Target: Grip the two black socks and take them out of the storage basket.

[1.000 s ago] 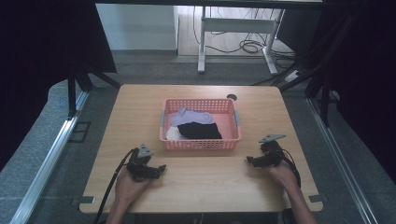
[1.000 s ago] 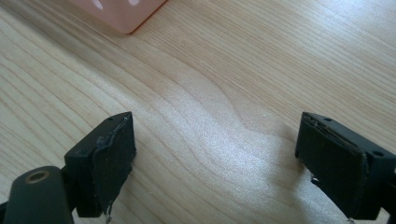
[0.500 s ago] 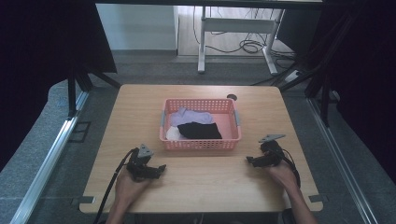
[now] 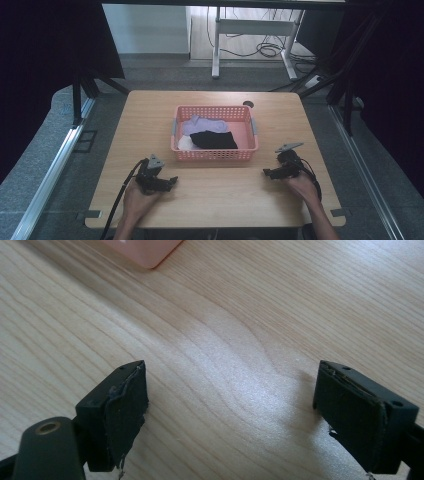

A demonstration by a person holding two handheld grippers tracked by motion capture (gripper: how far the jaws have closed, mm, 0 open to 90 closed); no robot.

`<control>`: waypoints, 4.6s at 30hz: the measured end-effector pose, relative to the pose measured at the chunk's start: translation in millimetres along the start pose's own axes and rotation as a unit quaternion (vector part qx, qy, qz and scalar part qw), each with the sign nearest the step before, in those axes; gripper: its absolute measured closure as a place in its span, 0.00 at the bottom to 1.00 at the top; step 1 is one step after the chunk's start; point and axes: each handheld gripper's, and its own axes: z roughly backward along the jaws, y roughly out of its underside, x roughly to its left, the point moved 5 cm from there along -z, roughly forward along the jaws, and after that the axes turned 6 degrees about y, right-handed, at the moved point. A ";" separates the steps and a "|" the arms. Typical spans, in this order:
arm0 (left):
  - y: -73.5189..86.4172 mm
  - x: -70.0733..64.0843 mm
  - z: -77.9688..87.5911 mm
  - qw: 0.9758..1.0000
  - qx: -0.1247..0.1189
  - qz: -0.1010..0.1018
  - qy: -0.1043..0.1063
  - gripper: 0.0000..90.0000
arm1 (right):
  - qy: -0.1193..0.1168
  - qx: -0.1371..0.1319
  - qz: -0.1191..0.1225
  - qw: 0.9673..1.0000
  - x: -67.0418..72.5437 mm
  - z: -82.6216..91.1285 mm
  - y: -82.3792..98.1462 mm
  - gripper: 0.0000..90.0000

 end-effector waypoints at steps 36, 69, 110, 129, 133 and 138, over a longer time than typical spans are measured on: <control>0.0 0.2 0.0 1.000 0.000 -0.002 0.000 0.14 | -0.038 -0.016 0.018 0.999 4.4 51.8 -62.3 0.16; 0.1 0.5 0.3 1.000 0.002 -0.004 0.000 0.14 | -0.086 -0.024 0.066 0.994 42.3 30.5 -174.1 0.40; 0.2 0.5 0.3 1.000 0.003 -0.003 0.000 0.14 | -0.068 0.051 0.082 0.993 64.1 -33.4 -201.5 0.96; 0.0 0.8 0.3 1.000 0.002 -0.004 -0.001 0.14 | -0.070 -0.030 0.096 0.992 64.4 41.8 -241.4 0.96; 0.0 0.8 0.3 1.000 0.002 -0.004 -0.001 0.14 | -0.063 -0.038 0.095 0.993 59.8 51.5 -244.7 0.96; 0.0 0.8 0.3 1.000 0.002 -0.004 -0.001 0.14 | -0.056 -0.052 0.090 0.993 50.9 69.0 -247.1 0.96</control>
